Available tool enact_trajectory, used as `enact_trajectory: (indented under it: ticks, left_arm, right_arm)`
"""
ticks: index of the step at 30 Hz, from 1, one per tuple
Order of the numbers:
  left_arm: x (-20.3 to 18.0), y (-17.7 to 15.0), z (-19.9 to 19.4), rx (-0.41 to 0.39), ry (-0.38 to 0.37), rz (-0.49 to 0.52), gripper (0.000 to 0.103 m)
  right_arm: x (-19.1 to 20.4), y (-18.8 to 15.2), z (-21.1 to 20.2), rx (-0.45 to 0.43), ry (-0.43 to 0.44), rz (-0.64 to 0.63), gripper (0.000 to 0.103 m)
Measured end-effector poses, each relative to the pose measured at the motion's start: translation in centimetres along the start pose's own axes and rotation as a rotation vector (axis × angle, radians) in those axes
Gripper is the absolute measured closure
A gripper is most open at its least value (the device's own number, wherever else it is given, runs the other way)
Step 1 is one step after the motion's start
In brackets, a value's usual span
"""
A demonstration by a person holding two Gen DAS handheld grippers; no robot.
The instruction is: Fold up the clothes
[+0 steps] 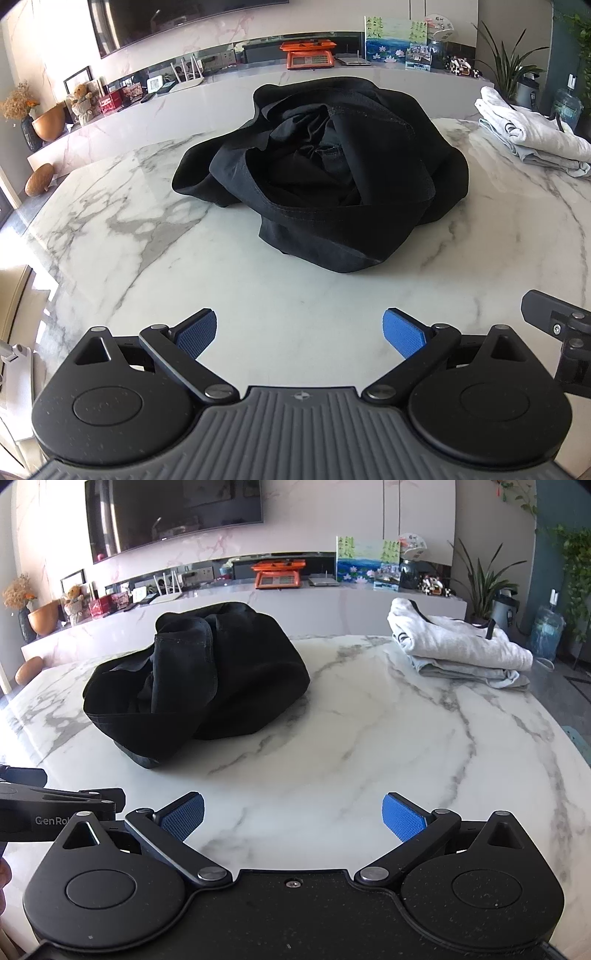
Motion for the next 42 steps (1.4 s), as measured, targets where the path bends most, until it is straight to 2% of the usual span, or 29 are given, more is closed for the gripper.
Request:
enact_trajectory:
  ticks: [8,42]
  left_arm:
    - [0.1,-0.08,-0.09,-0.024,0.014,0.005,0.008]
    - [0.44,-0.14,0.25,-0.006,0.019,0.007,0.01]
  right_arm:
    - [0.22,-0.05,0.24,0.009,-0.001,-0.017,0.0]
    - [0.08,-0.28,-0.01,0.005,0.0,-0.016,0.0]
Point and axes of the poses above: each gripper's, at about its wrist camera, not at the fingertips, and z roughly the way its jaws point, x to its left, y to its top, the point moved 5 cm from there along z, roughly the way its jaws point, and after that the axes turned 2 degrees about -y, right-handed, at the moved point
